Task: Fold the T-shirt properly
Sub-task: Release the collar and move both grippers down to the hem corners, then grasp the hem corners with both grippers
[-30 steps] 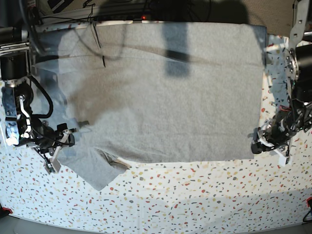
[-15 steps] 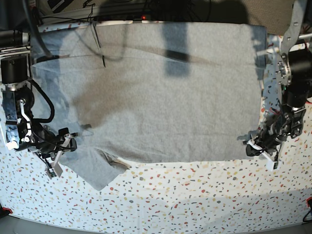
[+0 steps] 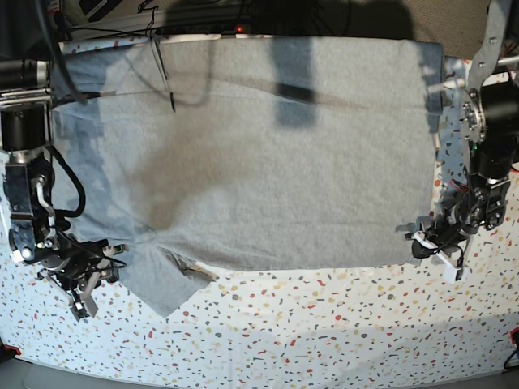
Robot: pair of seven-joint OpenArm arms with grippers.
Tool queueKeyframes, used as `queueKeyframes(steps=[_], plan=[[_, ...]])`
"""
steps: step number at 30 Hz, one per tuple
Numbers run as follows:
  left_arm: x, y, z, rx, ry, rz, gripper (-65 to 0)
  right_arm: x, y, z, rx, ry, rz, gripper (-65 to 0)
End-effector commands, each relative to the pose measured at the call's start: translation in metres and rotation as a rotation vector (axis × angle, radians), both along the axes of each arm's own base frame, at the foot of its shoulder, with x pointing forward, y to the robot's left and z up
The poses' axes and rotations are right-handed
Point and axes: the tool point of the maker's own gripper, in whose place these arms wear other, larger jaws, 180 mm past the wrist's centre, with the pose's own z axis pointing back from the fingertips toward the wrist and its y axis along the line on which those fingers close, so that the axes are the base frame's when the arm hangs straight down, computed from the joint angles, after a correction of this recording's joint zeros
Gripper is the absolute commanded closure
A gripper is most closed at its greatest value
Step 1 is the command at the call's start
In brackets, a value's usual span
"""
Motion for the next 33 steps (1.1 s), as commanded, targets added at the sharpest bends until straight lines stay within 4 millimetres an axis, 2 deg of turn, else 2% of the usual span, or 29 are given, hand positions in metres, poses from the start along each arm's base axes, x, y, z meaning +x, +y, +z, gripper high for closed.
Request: queueKeyframes(steps=[1,4,8,11,14,19,27,33], plan=[[-0.003,-0.002,-0.003,0.026,0.041,-0.037,0.0,0.018,-0.002,0.026,0.019,-0.076,-0.007,-24.9],[-0.004,-0.003,-0.004,0.025,0.043,-0.037,0.0,0.037,-0.003,0.02,0.084,-0.056,-0.055,-29.5],[-0.004,-0.003,-0.004,0.021,0.047,-0.034,0.0,0.058,-0.014,0.014,0.097,0.008,-0.12,-30.2],[-0.007,-0.004,-0.006,0.004,0.066,-0.027,0.0,0.06,-0.031,0.007,0.041,0.069,-0.141,-30.2],[-0.011,-0.004,-0.01,-0.006,0.085,-0.023,0.0,0.05,-0.051,-0.009,-0.009,0.141,-0.18,-30.2],[-0.022,-0.004,-0.021,-0.009,0.099,-0.019,0.0,0.018,-0.077,-0.038,-0.028,0.29,-0.215,-30.2],[-0.038,-0.003,-0.036,-0.026,0.075,0.009,0.0,-0.002,-0.124,-0.032,-0.064,0.308,-0.286,-30.2],[-0.031,-0.004,-0.029,-0.074,0.049,0.047,0.0,-0.027,-0.156,-0.04,-0.095,0.338,-0.334,-30.2]])
